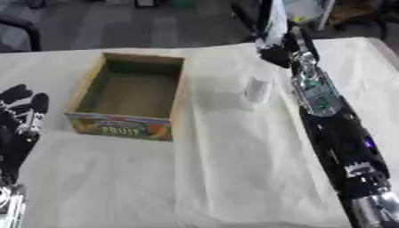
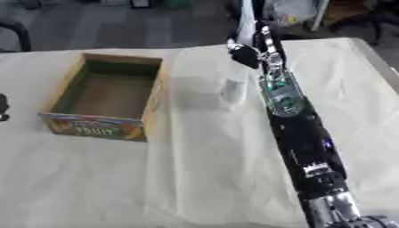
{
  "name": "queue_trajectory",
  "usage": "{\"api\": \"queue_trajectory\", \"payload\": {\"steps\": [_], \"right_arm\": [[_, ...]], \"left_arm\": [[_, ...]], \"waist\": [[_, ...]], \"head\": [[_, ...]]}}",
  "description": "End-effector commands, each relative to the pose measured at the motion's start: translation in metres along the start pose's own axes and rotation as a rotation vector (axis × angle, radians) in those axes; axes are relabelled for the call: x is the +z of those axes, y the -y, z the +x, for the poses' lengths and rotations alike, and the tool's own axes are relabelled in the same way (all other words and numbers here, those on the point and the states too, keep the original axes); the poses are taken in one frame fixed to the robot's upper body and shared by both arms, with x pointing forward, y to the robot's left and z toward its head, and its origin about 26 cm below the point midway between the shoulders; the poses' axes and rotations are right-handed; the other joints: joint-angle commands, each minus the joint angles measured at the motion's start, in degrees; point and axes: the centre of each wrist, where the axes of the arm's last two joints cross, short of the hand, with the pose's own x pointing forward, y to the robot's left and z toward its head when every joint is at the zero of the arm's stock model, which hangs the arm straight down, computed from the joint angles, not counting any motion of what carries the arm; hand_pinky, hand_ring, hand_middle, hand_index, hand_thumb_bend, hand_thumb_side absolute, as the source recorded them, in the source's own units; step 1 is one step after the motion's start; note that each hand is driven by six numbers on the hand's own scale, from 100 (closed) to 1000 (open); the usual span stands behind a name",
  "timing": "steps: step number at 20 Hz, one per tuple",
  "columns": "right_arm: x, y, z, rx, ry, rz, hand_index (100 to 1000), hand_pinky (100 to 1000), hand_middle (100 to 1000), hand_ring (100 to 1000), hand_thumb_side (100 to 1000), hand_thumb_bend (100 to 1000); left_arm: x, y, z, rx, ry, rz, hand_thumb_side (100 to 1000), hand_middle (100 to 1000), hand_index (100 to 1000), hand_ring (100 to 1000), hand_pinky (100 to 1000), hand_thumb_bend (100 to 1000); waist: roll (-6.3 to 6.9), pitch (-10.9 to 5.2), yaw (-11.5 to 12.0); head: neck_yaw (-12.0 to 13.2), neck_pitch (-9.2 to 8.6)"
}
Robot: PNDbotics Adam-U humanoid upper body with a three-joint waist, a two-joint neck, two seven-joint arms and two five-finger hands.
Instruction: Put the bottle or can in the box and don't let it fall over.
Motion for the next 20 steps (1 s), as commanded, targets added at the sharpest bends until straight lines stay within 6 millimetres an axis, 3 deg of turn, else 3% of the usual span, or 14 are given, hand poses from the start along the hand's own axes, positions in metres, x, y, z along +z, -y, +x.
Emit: {"api": "queue_trajectory", "payload": {"steps": [1, 12, 20], "right_arm": [[-0.008, 0.012, 0.017, 0.007, 0.052, -0.024, 519, 752, 376, 645, 100, 100], [-0.011, 0.01, 0.025, -0.001, 0.079, 0.002, 490, 725, 340, 597, 100, 100], [-0.023, -0.002, 0.057, -0.045, 0.151, 0.066, 485, 725, 337, 595, 100, 100]], "left_arm": [[-0.004, -0.001, 0.006, 0.0, 0.027, -0.002, 627, 720, 817, 669, 667, 586], [-0.004, -0.001, 0.006, 0.001, 0.025, -0.001, 627, 719, 817, 668, 667, 587], [-0.005, 0.001, 0.007, 0.006, 0.031, -0.012, 627, 719, 817, 668, 667, 589]], "waist": [[0.0, -0.6, 0.1], [-0.02, -0.65, 0.2], [-0.03, -0.56, 1.6]], "head": [[-0.3, -0.76], [-0.5, -0.91], [-1.7, -1.46]]}}
